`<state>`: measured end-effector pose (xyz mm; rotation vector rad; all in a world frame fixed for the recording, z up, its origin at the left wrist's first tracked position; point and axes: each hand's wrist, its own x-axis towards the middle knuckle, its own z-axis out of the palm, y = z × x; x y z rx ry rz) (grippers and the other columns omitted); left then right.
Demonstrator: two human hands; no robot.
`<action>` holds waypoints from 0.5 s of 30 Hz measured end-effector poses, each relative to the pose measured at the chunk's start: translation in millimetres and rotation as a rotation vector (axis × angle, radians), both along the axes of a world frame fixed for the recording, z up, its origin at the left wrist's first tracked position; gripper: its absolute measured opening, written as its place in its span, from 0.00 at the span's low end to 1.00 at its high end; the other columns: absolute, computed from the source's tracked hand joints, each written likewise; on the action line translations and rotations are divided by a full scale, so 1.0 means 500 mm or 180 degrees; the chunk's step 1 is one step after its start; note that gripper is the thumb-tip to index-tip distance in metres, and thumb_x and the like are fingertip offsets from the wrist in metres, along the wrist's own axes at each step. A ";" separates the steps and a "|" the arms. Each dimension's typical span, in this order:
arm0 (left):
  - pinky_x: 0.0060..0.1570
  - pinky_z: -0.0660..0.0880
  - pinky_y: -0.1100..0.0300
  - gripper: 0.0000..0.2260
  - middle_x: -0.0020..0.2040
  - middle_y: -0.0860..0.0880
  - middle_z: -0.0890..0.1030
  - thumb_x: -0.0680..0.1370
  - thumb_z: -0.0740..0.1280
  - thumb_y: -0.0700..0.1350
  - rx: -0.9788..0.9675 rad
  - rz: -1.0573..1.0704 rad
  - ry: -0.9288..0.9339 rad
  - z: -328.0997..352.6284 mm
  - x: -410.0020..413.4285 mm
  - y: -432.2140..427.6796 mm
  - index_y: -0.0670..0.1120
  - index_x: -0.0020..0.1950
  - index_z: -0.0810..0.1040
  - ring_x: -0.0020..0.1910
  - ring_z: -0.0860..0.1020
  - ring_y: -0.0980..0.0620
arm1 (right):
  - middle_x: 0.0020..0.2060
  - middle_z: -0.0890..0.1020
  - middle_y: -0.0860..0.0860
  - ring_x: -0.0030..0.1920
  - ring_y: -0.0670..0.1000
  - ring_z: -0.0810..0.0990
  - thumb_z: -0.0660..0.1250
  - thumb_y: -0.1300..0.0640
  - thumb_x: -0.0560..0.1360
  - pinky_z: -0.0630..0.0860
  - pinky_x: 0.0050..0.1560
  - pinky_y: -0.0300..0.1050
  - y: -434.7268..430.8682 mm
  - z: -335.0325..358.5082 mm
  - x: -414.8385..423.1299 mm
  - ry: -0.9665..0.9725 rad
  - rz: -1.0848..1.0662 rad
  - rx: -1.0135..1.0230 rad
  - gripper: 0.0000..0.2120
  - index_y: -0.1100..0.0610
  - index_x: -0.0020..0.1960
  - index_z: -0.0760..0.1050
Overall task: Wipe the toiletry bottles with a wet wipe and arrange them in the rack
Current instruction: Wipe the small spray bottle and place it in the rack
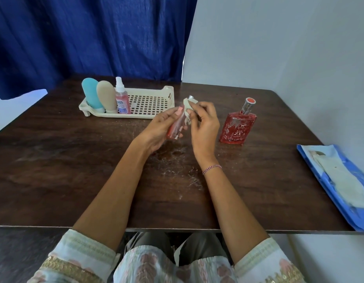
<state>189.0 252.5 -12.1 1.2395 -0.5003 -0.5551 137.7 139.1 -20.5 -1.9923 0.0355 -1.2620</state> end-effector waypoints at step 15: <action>0.51 0.65 0.81 0.21 0.62 0.48 0.76 0.75 0.68 0.37 0.1552 0.0695 -0.2085 -0.001 0.015 0.020 0.42 0.68 0.72 0.58 0.73 0.57 | 0.62 0.74 0.56 0.64 0.55 0.67 0.60 0.63 0.78 0.69 0.62 0.48 -0.027 0.003 0.000 0.1135 -0.0216 -0.1622 0.14 0.63 0.63 0.73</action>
